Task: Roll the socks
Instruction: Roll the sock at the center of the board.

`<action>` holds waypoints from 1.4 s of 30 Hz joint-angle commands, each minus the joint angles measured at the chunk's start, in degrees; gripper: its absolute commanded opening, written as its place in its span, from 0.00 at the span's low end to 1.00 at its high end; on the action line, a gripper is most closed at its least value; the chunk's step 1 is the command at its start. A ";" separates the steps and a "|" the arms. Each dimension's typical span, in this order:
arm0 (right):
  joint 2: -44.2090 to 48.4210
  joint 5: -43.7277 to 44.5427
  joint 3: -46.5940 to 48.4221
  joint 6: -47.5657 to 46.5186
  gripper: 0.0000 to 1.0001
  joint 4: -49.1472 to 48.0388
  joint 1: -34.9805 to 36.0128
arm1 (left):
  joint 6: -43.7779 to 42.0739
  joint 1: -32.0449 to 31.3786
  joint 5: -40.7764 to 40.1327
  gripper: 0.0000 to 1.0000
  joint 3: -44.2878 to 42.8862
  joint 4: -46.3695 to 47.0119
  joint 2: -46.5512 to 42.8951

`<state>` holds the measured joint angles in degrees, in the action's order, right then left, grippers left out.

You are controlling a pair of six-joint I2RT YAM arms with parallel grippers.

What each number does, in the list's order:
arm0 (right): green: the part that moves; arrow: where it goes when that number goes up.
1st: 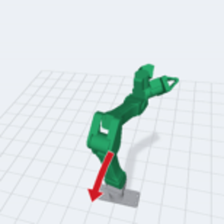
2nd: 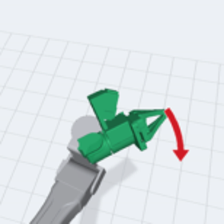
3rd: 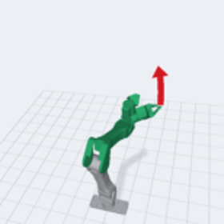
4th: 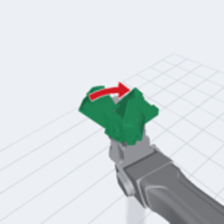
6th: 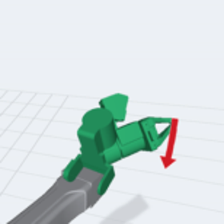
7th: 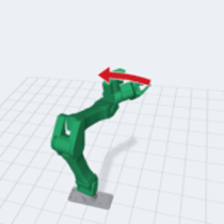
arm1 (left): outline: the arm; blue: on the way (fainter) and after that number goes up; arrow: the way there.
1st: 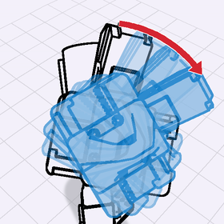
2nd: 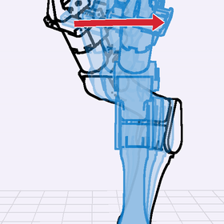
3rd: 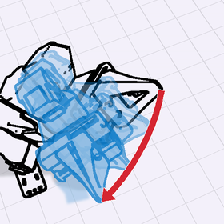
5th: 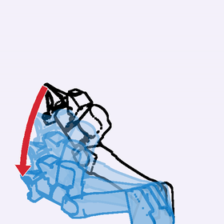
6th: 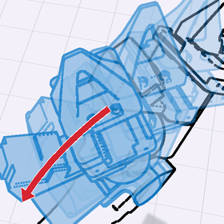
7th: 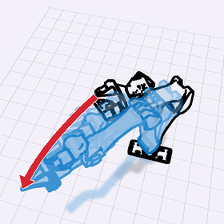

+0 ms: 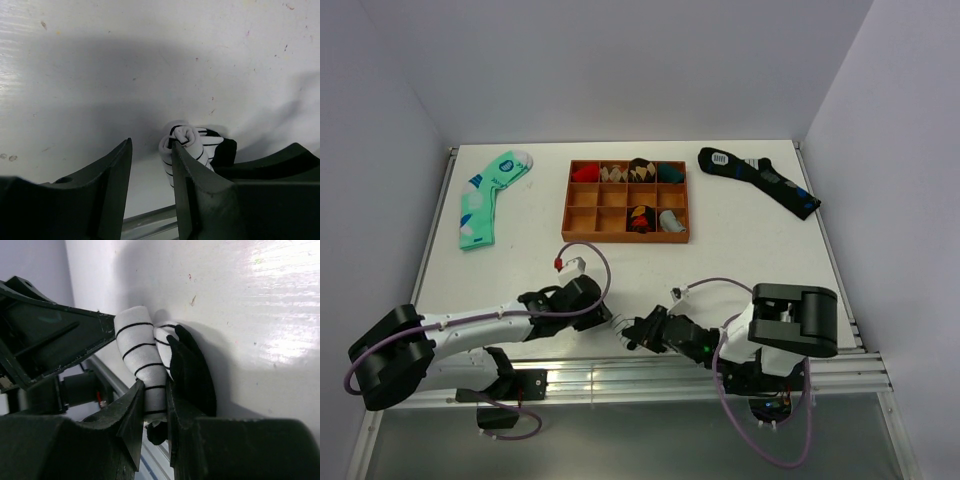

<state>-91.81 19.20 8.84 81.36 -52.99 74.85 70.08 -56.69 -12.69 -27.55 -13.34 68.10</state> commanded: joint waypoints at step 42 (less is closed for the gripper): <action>-9.81 -7.08 6.36 -12.44 0.00 17.12 -15.00 | 10.51 -1.06 -4.62 0.45 1.19 -4.94 -8.33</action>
<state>-101.27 6.26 17.65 77.84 -58.00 60.97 79.05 -57.58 -14.92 -24.14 -17.72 59.81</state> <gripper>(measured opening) 0.259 0.447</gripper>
